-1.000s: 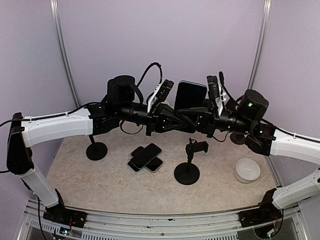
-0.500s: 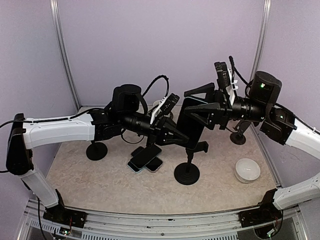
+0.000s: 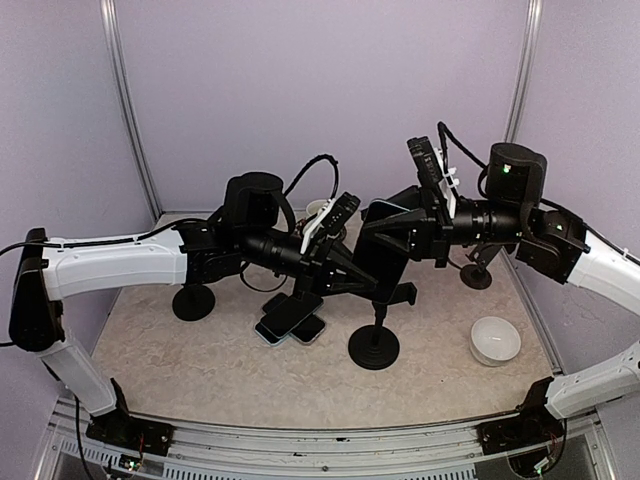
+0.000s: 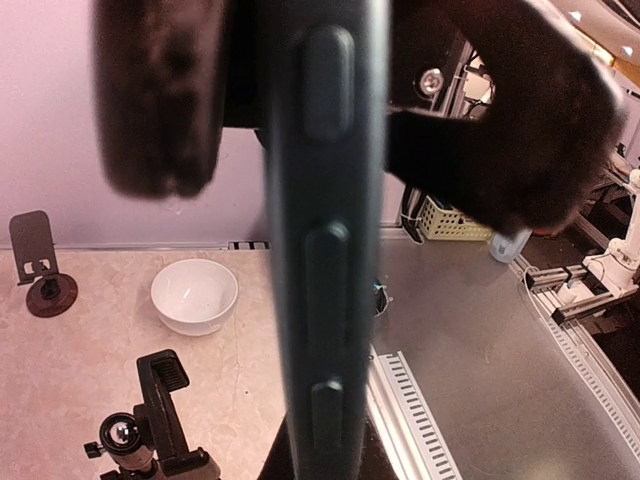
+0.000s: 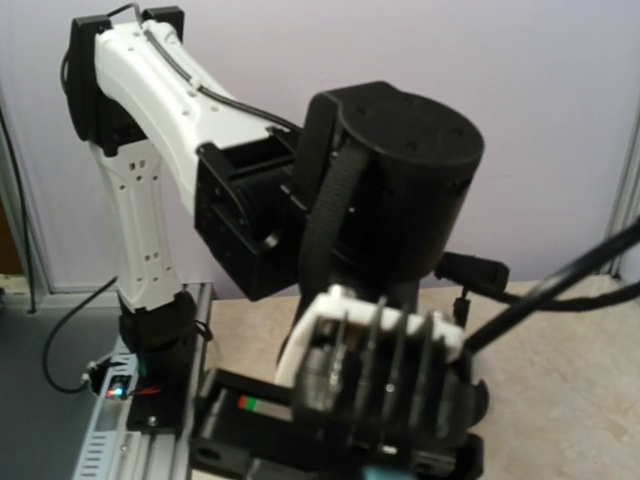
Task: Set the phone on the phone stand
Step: Pass from the left arm to the right
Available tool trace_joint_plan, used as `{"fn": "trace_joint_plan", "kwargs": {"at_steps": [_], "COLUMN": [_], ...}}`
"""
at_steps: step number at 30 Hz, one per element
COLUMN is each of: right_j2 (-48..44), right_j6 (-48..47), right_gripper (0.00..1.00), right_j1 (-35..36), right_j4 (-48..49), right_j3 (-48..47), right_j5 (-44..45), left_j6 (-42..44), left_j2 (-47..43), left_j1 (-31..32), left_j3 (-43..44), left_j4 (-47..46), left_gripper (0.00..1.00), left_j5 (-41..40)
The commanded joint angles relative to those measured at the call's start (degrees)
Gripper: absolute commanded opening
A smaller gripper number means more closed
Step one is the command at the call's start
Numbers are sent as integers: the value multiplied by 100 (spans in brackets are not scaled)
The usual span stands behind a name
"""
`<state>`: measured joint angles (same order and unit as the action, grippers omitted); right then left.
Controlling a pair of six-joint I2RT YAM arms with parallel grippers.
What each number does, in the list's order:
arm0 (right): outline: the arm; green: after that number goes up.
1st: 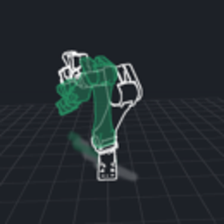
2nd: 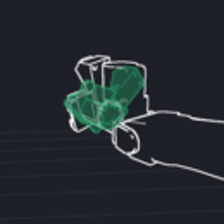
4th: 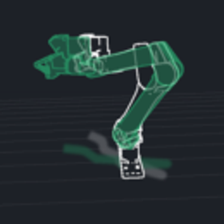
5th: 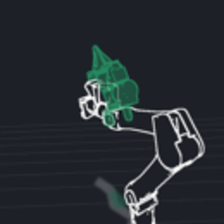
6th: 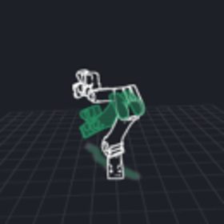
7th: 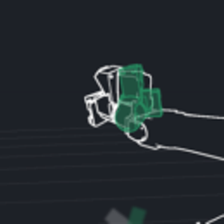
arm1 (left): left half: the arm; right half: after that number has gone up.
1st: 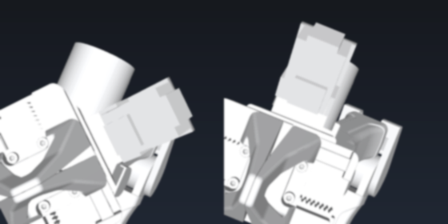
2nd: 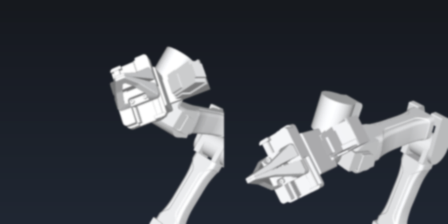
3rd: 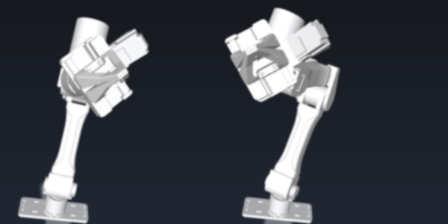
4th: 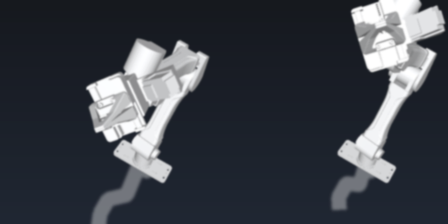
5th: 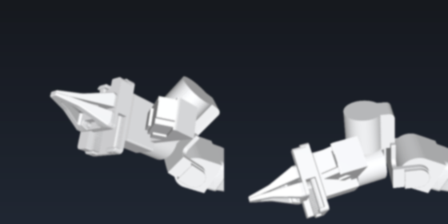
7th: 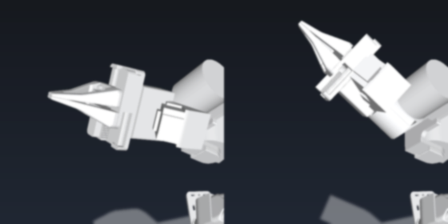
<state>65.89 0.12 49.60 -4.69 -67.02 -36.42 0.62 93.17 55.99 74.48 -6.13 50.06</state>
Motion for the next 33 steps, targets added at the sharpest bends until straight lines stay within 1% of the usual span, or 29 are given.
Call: {"fn": "trace_joint_plan", "kwargs": {"at_steps": [1,2,4,6,8,15,18,21,23,26,27,33], "right_j2": [-9,-14,-35,-54,-83,-182,-211,-161,-107,-64,-41,3], "right_j6": [59,80,109,120,112,72,71,91,114,162,164,213], "right_gripper": [28,30,39,44,45,43,37,28,19,2,0,0], "right_j1": [38,33,39,38,36,18,8,-1,1,-4,-6,-9], "right_j4": [-73,-45,-25,-17,-21,-85,-87,-119,-115,-80,-77,-78], "right_j3": [-209,-209,-212,-215,-210,-198,-171,-180,-190,-195,-204,-235], "right_j5": [-36,-44,-26,17,45,109,109,97,56,28,22,75], "left_j6": [181,190,208,233,246,281,283,281,273,273,278,283], "left_j2": [-281,-274,-262,-264,-264,-237,-220,-220,-220,-220,-220,-235], "left_j1": [61,62,69,68,70,70,70,70,70,70,70,78], "left_j3": [7,6,15,8,5,15,31,53,49,56,51,32], "left_j4": [-119,-112,-80,-48,-38,-29,-28,-33,-37,-37,-37,-37], "left_gripper": [0,0,0,0,0,0,0,0,0,0,0,0], "left_j5": [-43,-55,-57,-75,-79,-86,-107,-140,-165,-202,-211,-316]}}
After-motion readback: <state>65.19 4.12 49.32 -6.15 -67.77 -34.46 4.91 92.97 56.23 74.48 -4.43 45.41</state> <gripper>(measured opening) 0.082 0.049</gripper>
